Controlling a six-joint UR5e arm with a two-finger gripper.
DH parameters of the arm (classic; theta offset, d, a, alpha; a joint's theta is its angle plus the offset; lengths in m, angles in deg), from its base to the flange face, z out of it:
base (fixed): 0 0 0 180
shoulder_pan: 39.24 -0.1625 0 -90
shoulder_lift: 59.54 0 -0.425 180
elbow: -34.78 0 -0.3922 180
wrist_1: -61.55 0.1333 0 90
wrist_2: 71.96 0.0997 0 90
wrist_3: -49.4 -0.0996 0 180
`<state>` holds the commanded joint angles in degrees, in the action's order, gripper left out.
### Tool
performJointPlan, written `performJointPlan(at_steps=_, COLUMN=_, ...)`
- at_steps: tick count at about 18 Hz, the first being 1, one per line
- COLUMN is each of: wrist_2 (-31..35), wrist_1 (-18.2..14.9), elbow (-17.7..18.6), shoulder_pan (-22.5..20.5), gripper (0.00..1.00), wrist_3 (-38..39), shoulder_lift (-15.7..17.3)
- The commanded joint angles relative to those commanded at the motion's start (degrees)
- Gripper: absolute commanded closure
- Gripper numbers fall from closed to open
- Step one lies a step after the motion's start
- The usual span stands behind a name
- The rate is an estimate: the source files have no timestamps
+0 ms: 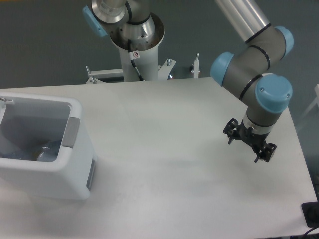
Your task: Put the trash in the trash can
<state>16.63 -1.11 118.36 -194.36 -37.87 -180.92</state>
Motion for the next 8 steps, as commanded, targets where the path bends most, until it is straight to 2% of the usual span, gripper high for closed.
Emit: performJointPlan(at_steps=8, wrist_2=-0.1, wrist_1=0.3, elbow=0.3, shoulder_pan=-0.1, gripper=0.00, wrist_3=-0.1, shoulder_lift=-0.2)
